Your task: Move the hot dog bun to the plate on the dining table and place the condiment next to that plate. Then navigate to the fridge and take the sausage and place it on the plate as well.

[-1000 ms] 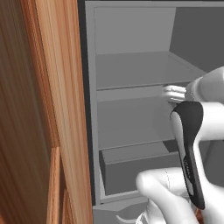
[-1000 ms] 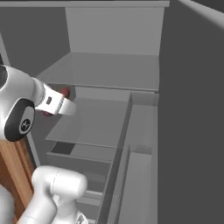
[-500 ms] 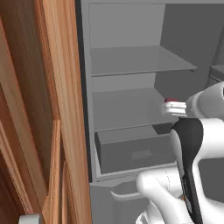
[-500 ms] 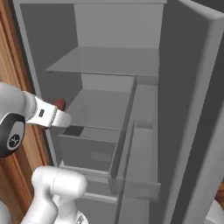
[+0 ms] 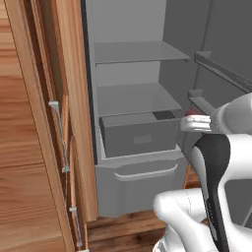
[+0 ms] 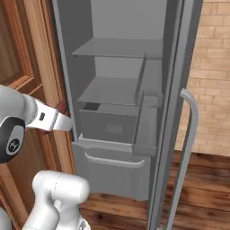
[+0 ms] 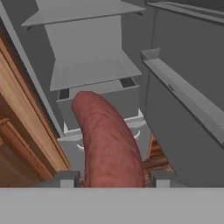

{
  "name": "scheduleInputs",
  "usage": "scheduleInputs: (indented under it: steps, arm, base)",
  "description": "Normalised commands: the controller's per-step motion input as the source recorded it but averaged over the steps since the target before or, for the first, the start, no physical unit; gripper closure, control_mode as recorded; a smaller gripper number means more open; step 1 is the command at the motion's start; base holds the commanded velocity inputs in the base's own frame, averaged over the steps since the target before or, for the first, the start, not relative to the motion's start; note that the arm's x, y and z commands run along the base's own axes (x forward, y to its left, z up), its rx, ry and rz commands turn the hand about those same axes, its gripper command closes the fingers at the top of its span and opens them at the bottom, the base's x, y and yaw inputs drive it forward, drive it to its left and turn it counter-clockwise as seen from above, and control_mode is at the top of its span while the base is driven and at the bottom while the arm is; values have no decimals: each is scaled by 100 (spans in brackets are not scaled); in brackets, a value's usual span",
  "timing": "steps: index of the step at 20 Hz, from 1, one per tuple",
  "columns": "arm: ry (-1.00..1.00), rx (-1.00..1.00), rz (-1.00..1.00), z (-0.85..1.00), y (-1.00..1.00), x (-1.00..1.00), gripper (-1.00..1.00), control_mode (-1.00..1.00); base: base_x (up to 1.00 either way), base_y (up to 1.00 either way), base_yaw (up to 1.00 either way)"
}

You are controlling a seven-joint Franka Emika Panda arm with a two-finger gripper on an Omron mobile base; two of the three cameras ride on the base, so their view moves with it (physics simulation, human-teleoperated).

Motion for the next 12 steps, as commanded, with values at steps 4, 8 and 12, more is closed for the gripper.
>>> scheduleInputs:
  steps: [4, 8, 12]
  arm:
    - [0, 0, 0, 0, 0, 0, 100, 100]
    - [0, 0, 0, 0, 0, 0, 100, 100]
    - [0, 0, 0, 0, 0, 0, 100, 100]
  base:
    - [-100, -13, 0]
    - [-100, -38, -8]
    - [-100, -57, -41]
